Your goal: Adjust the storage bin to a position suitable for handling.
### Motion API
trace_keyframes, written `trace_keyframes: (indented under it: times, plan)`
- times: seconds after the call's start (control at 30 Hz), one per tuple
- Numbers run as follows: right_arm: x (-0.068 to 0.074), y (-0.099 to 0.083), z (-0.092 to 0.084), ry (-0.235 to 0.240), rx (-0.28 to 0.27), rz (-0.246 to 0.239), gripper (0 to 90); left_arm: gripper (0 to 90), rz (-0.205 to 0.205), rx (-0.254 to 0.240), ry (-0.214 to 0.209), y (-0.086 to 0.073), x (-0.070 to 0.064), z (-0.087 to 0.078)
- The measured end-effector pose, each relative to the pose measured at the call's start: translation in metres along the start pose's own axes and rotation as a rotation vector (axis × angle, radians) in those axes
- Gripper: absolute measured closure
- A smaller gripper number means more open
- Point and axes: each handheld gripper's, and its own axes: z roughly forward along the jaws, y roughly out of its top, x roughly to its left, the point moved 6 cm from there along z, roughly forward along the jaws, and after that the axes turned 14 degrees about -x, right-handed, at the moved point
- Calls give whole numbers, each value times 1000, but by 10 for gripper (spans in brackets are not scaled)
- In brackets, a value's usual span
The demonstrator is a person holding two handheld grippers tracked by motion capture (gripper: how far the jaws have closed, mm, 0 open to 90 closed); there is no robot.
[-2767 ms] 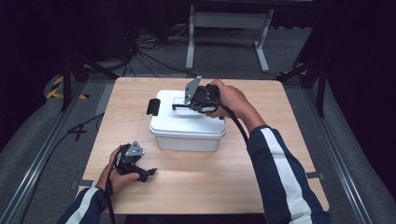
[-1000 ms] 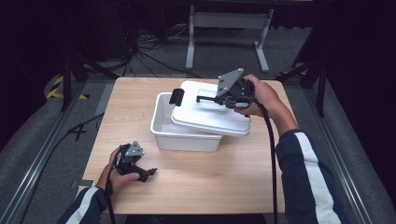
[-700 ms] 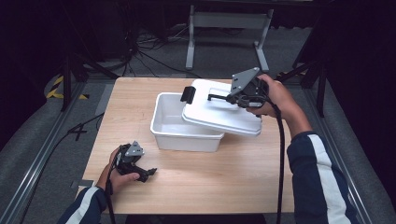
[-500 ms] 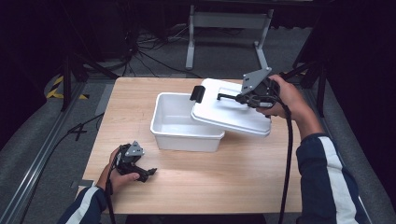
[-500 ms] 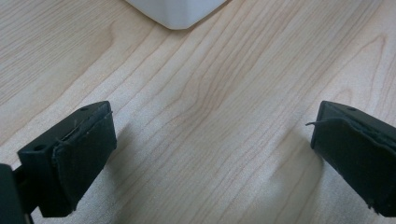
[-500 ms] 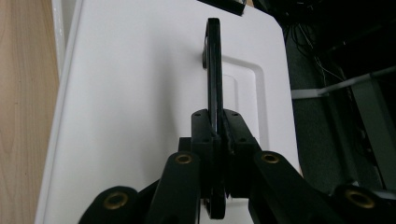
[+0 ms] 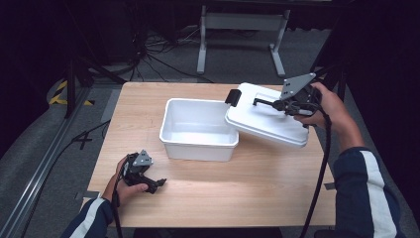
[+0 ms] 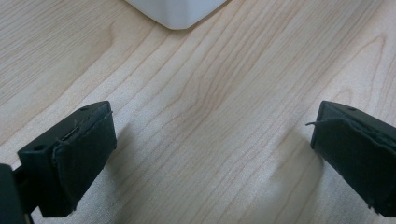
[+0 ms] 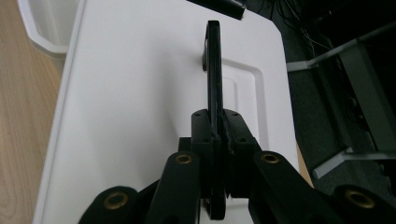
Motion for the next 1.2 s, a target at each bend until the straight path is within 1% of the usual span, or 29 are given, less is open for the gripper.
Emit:
trace_keyframes:
  times: [0.13,0.27,0.3,0.33,0.43,0.47,0.57,0.6,0.73,0.77,0.8,0.83,0.87,0.9,1.1,1.2]
  plan:
    - [-4,-15,-10,-16,-3,31,849,6,0,0,0,0,0,0]
    - [-7,-32,-18,-42,7,61,849,6,0,0,0,0,0,0]
    - [-7,-40,-20,-52,16,76,849,6,0,0,0,0,0,0]
    - [-7,-40,-20,-52,16,76,849,6,0,0,0,0,0,0]
    - [-7,-52,-20,-54,28,93,849,6,0,0,0,0,0,0]
    - [-7,-59,-17,-62,30,110,849,6,1,0,0,0,0,0]
    - [-7,-64,-13,-70,29,124,849,6,0,0,0,0,0,0]
    - [-6,-69,-9,-70,36,128,849,6,0,0,0,0,0,0]
    - [-2,-80,7,-51,60,137,849,6,0,-1,-1,0,0,0]
    - [-1,-82,10,-40,61,147,850,6,-1,-4,0,0,0,0]
    - [0,-85,14,-45,67,147,850,6,0,-1,-1,0,0,0]
    - [2,-87,17,-27,65,150,850,6,-1,-2,-1,0,0,0]
    - [3,-90,22,-24,69,154,850,6,-1,-5,0,0,0,0]
    - [3,-90,22,-24,69,154,850,6,0,-1,-1,0,0,0]
    - [9,-99,36,-8,83,161,850,6,0,0,0,0,0,0]
    - [11,-106,40,-4,88,175,850,6,0,0,0,0,0,0]
